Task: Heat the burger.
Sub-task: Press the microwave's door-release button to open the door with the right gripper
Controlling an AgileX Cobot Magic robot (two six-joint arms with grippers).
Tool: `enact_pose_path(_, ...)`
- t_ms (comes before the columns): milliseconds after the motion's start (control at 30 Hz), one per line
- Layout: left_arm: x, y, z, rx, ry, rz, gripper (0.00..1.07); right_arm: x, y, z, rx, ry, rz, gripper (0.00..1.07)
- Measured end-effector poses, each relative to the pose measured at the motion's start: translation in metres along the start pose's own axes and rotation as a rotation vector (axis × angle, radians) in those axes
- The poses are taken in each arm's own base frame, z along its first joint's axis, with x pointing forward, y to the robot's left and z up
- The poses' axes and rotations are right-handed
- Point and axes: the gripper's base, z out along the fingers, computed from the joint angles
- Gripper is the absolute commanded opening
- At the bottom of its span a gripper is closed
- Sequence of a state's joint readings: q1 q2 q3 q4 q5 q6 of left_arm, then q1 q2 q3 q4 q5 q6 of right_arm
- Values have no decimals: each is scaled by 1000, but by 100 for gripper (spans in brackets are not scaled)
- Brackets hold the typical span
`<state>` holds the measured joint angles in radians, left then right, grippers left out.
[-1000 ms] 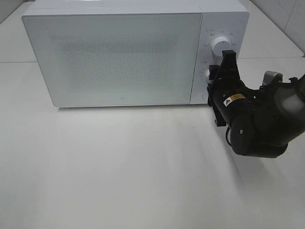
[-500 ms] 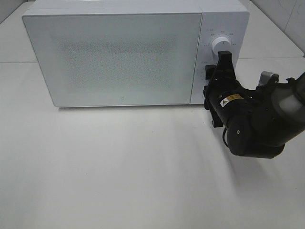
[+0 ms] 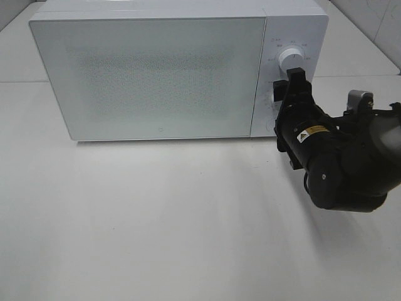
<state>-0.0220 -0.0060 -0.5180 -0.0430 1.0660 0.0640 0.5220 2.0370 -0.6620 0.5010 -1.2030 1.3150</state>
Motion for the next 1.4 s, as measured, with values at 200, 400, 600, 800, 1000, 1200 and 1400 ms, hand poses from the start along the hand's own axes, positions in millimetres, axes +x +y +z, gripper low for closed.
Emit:
enact_pose_path(200, 0, 0, 0, 0, 0, 0, 101, -7, 10, -25, -12, 68, -143, 71)
enact_pose_path(400, 0, 0, 0, 0, 0, 0, 101, -14, 14, -45, 34, 117, -325, 71)
enact_pose_path(600, 0, 0, 0, 0, 0, 0, 101, -15, 22, -54, 120, 199, -549, 71)
enact_pose_path(800, 0, 0, 0, 0, 0, 0, 101, -15, 35, -68, 176, 329, -832, 71)
enact_pose_path(1000, 0, 0, 0, 0, 0, 0, 101, -17, 50, -87, 175, 496, -1131, 71)
enact_pose_path(1200, 0, 0, 0, 0, 0, 0, 101, -16, 64, -103, 146, 667, -1330, 71)
enact_pose_path(1400, 0, 0, 0, 0, 0, 0, 101, -13, 84, -111, 111, 831, -1483, 73)
